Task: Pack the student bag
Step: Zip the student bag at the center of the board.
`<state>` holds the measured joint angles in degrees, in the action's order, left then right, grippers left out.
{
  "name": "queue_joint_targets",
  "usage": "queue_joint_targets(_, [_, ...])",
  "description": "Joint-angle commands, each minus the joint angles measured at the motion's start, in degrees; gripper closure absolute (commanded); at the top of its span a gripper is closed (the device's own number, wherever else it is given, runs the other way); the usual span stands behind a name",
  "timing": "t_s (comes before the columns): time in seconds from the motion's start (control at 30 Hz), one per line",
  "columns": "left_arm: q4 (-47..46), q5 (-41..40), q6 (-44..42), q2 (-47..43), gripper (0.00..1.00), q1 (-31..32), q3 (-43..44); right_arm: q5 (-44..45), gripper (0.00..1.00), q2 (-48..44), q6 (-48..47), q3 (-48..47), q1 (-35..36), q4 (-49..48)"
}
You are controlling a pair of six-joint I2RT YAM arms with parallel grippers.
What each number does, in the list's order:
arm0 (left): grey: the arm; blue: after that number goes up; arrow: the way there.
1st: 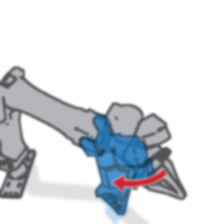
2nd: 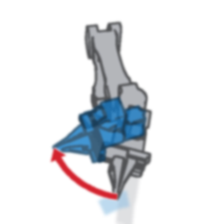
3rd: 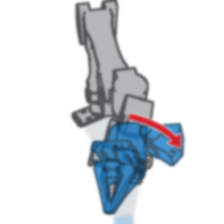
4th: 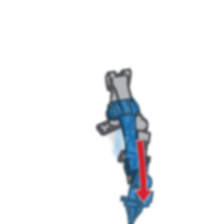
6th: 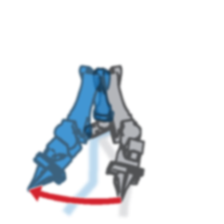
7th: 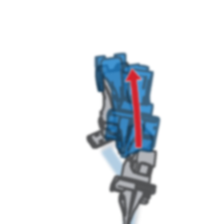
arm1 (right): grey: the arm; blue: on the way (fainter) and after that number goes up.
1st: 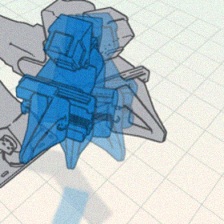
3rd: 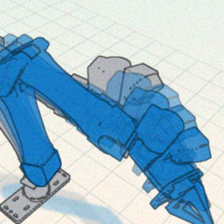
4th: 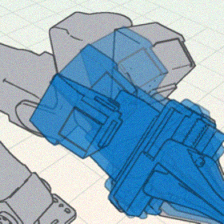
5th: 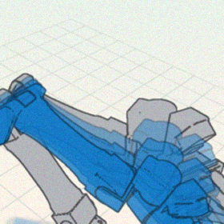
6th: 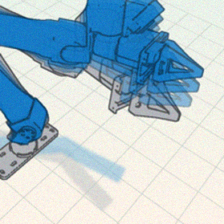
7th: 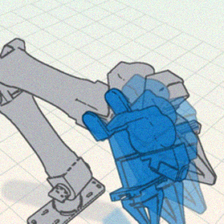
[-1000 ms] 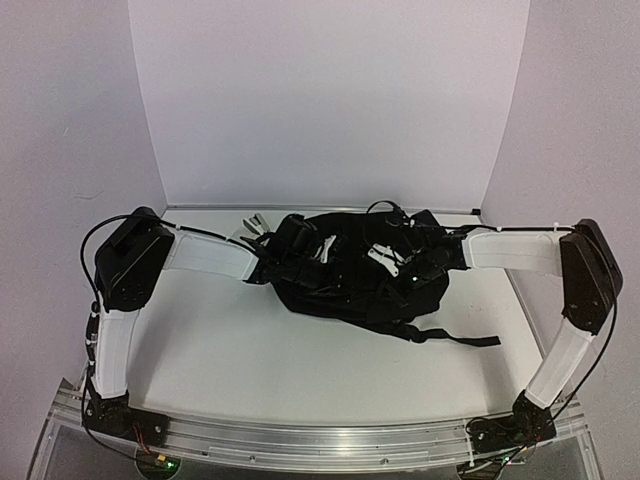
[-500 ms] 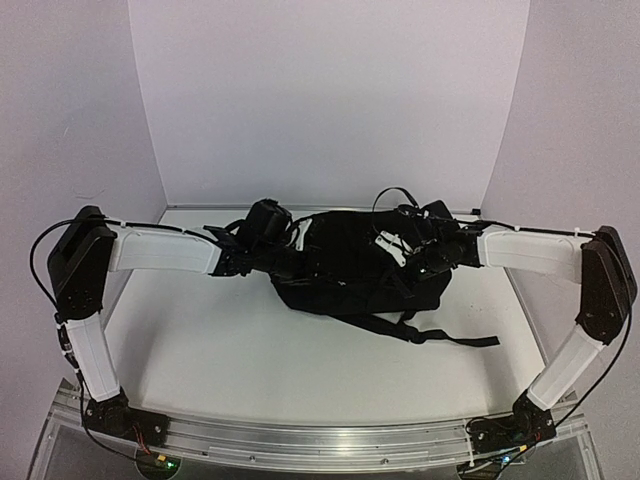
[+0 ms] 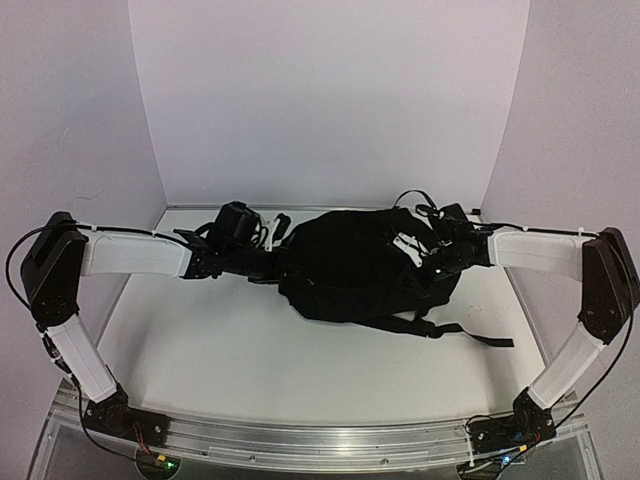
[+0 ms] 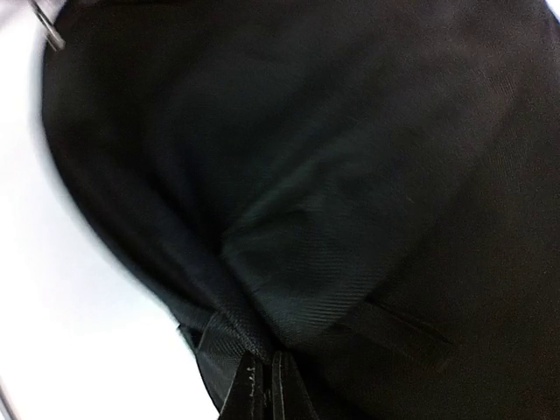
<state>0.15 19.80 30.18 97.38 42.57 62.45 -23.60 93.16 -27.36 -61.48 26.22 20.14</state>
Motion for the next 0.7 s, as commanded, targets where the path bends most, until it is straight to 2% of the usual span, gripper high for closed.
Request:
queue_joint_targets(0.0, [1.5, -3.5, -5.9, -4.3, 1.00, -1.5, -1.5, 6.5, 1.00, -1.9, -1.7, 1.6, -3.2, 3.7])
queue_joint_targets(0.13, [1.8, -4.7, -5.9, -4.4, 1.00, -1.8, -1.7, 7.4, 1.00, -1.1, -2.6, 1.9, -3.1, 4.0])
queue_joint_targets(0.23, [0.3, -2.1, -4.8, -3.9, 1.00, -1.9, -1.3, 6.6, 1.00, -1.1, -3.0, 1.2, -3.1, 4.6])
queue_joint_targets(0.27, [0.0, -0.3, -4.5, -3.2, 1.00, -1.9, -0.6, 5.5, 0.94, -1.1, -2.9, 0.2, -3.0, 5.4])
queue_joint_targets(0.4, [-4.0, 5.4, -3.1, -0.7, 1.00, -1.2, 1.1, 0.4, 0.52, -1.7, -1.1, -4.3, -0.3, 8.0])
queue_joint_targets(0.43, [-4.4, 6.1, -2.9, -0.3, 1.00, -0.9, 1.5, 0.0, 0.46, -1.9, -0.7, -5.2, 1.2, 8.1])
queue_joint_targets(0.5, [-4.7, 7.2, -2.6, 0.2, 1.00, -0.6, 2.0, -0.8, 0.39, -1.7, 0.5, -7.0, 4.6, 7.9])
queue_joint_targets(0.67, [-5.5, 7.8, -1.4, -0.5, 1.00, -0.5, 1.5, -2.3, 0.34, 3.1, 4.5, -13.9, 10.7, 6.3])
